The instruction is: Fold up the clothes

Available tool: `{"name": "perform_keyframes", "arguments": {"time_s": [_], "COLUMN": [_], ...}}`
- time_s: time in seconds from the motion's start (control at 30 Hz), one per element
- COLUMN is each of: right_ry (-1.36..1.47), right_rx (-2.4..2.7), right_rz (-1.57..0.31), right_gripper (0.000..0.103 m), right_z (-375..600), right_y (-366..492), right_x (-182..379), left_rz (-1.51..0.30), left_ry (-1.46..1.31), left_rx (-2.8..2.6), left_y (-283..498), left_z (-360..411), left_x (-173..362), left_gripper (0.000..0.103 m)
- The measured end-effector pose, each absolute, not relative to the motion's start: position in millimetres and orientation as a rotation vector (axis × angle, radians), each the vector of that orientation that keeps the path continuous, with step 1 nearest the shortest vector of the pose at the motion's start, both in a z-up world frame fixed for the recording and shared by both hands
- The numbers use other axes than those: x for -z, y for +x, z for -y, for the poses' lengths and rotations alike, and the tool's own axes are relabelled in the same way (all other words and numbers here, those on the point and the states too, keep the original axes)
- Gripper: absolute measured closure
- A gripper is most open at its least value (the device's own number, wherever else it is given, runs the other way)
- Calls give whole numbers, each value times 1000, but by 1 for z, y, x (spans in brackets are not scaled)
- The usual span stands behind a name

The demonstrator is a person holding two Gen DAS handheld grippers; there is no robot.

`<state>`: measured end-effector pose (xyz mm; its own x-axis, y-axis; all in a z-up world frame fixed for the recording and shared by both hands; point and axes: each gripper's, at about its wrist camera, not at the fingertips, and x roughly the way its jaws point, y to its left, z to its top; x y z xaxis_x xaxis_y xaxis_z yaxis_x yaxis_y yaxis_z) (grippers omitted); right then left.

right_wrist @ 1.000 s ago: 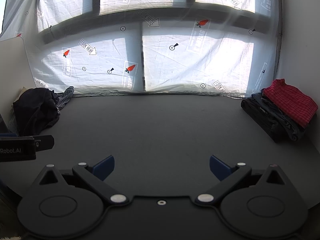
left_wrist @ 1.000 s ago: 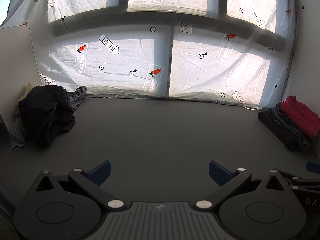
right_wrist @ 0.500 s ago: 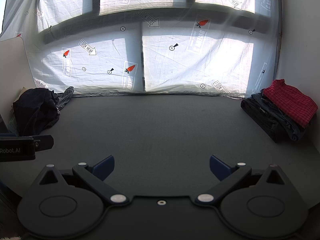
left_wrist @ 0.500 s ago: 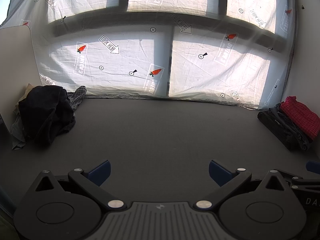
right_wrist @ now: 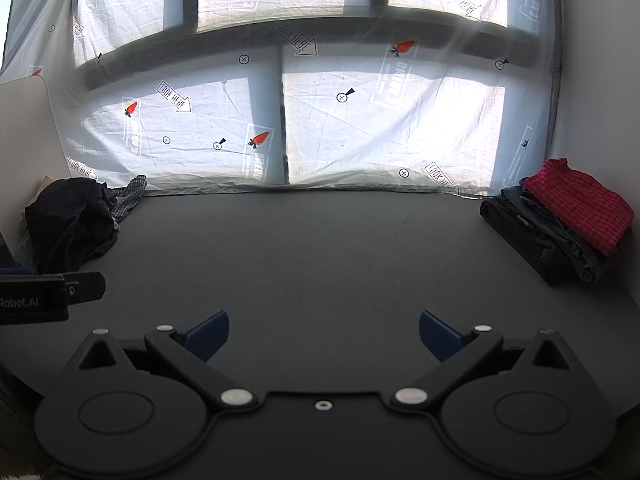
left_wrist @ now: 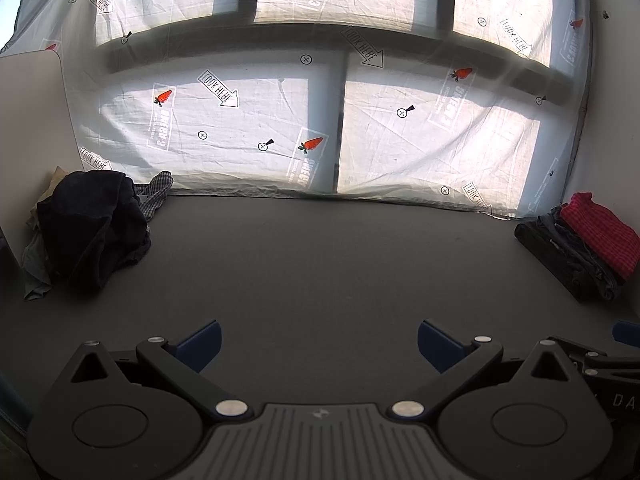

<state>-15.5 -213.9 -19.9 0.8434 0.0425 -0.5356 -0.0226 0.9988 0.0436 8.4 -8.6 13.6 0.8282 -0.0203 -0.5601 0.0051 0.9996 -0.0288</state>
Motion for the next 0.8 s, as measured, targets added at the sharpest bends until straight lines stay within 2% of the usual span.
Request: {"name": "perform_keyframes", "arguments": {"time_s": [0.8], "right_ry": [75], "right_rx": [63], "right_rz": [-578], "right_gripper": [0], "right_z": [242], "right_y": [-5], "right_x": [33], "left_rz": [-653], "left_ry": [-65], "left_rx": [-3], "left_y": [25], "left_z": [15], "left_x": [-3], "left_gripper": [0]}}
